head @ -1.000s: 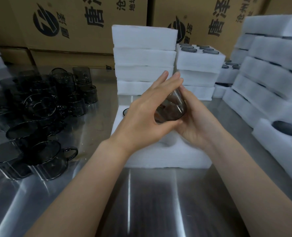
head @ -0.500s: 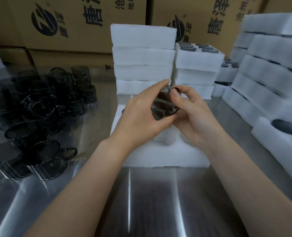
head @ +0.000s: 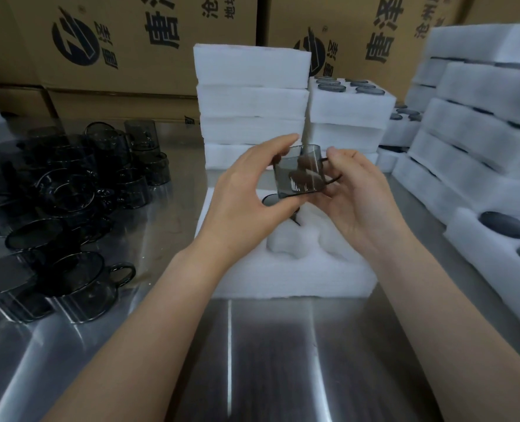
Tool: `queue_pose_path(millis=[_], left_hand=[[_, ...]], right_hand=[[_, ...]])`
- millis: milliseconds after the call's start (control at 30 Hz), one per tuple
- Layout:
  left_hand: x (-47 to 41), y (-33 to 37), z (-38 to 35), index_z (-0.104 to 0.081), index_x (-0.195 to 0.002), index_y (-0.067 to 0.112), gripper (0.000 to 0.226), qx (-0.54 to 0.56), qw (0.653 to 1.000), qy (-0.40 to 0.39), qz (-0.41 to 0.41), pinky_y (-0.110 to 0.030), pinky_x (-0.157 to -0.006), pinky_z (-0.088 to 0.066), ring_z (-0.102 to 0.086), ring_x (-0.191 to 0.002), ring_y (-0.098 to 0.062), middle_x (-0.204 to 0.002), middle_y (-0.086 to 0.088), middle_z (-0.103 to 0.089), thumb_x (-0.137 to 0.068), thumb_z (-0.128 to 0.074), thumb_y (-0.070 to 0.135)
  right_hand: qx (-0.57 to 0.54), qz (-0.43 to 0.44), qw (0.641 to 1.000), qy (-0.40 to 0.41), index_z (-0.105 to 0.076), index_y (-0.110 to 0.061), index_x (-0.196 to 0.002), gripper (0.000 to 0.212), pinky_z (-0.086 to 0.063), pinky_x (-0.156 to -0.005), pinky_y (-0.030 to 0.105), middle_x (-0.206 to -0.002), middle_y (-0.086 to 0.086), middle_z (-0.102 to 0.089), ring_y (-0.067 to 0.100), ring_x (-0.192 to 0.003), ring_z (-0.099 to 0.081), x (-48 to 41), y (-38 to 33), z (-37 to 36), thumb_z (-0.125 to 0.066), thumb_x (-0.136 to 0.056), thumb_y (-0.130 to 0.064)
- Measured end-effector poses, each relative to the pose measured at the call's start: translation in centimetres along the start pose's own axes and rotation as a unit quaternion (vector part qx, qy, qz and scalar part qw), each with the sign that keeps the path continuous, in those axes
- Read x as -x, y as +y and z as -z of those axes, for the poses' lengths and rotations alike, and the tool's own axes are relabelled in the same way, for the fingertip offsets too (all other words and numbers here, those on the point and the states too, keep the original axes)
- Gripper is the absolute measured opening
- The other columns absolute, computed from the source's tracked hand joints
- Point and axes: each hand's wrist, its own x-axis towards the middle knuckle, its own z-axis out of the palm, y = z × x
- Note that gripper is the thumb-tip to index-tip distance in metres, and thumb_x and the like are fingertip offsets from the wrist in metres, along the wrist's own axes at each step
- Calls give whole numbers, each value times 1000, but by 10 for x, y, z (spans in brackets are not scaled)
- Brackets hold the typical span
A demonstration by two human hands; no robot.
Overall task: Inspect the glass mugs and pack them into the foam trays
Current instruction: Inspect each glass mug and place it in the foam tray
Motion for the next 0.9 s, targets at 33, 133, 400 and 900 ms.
queue_pose_path(millis=[33, 133, 400, 900], left_hand=[[0, -1, 0, -52, -136, 24, 67, 15, 1000, -6, 15, -20, -102, -43, -55, -119, -5, -125, 14, -58, -77, -81, 16], [0, -4, -3, -47, -140, 31, 72, 38, 998, -33, 26, -18, -105, -41, -53, -124, -3, -132, 15, -57, -78, -79, 13], [-4, -8, 3, -68, -114, 23, 30, -10, 994, 77, 80, -9, -76, -45, -64, -81, 6, -97, 22, -65, -90, -60, 6], [-8, -28, 17, -68, -99, 28, 19, -114, 949, 15, 294, -18, -65, -39, -58, -97, -14, -112, 3, -65, -88, -56, 19]], right_hand=[[4, 4, 1000, -9, -49, -11, -82, 17, -58, -68, 37, -88, 11, -70, 27, -85, -70, -1, -2, 2, -60, -94, -17], [35, 7, 998, -54, -47, -13, -84, 24, -56, -69, 32, -90, 9, -74, 23, -84, -71, -2, -5, 6, -69, -80, -20], [115, 100, 985, 84, -55, -16, -123, 61, -51, -72, 30, -98, 8, -66, 19, -81, -66, -9, -12, 22, -82, -68, -18], [466, 64, 880, 68, -60, -19, -131, 51, -43, -58, 4, -114, 0, -41, 0, -86, -51, -10, -3, 30, -75, -82, -16]])
